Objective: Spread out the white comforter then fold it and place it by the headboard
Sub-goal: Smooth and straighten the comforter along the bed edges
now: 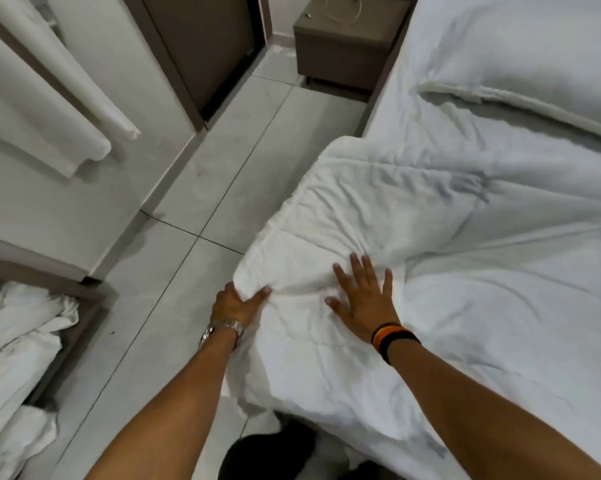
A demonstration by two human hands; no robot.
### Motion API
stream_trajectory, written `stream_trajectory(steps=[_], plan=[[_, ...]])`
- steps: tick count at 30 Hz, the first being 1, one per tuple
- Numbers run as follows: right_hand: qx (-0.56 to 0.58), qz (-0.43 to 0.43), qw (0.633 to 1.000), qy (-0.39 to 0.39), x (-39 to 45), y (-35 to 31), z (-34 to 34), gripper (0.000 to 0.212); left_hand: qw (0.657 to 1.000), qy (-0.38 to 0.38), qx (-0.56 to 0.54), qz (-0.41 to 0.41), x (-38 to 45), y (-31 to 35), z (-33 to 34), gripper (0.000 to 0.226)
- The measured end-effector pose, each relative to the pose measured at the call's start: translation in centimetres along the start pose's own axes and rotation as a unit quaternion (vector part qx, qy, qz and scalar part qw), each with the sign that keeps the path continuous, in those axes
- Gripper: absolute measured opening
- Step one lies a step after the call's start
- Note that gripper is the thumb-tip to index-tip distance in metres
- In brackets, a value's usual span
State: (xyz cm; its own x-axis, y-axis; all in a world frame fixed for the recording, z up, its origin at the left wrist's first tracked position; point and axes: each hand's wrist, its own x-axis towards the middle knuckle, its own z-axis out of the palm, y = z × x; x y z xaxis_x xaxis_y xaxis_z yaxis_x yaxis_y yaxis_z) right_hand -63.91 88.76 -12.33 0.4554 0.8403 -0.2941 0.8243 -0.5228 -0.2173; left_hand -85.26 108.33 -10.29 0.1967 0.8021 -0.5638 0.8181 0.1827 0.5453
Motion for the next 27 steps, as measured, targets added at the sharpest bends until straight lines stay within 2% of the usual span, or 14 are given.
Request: stream_trajectory(steps=[1, 3, 5, 7, 11, 13, 15, 19, 27], plan=[[0.010, 0.000, 1.000, 0.021, 0.3, -0.3, -0.8, 0.079, 1.000, -0.021, 0.002, -0.011, 0.8, 0.7, 0.1, 0.111], [0.037, 0.047, 0.996, 0.067, 2.3, -0.2, -1.8, 0.078, 0.999, -0.051, -0.009, -0.008, 3.9, 2.7, 0.6, 0.123], [0.077, 0.115, 0.988, 0.070, 5.1, 0.2, -2.4, 0.079, 0.997, -0.070, -0.013, 0.021, 8.1, 5.7, 1.5, 0.122], [0.070, 0.135, 0.986, 0.065, 5.7, 0.7, -2.8, 0.080, 0.993, -0.081, -0.052, 0.069, 10.1, 8.7, 2.6, 0.117], [0.105, 0.205, 0.971, 0.070, 9.0, -0.7, 0.3, 0.077, 0.970, -0.167, -0.038, 0.172, 17.5, 17.3, 6.5, 0.121], [0.086, 0.243, 0.964, 0.068, 10.4, -1.7, 1.3, 0.075, 0.952, -0.203, -0.005, 0.229, 19.8, 21.8, 8.6, 0.124], [0.108, 0.272, 0.954, 0.067, 11.6, -2.4, 1.4, 0.073, 0.925, -0.221, 0.080, 0.298, 21.2, 25.1, 10.5, 0.122], [0.145, 0.309, 0.937, 0.068, 12.3, -3.5, 0.4, 0.077, 0.875, -0.218, 0.224, 0.370, 22.4, 28.7, 12.7, 0.121], [0.198, 0.411, 0.880, 0.132, 15.8, -5.7, -2.7, 0.083, 0.782, -0.228, 0.348, 0.464, 25.9, 35.6, 13.0, 0.160]])
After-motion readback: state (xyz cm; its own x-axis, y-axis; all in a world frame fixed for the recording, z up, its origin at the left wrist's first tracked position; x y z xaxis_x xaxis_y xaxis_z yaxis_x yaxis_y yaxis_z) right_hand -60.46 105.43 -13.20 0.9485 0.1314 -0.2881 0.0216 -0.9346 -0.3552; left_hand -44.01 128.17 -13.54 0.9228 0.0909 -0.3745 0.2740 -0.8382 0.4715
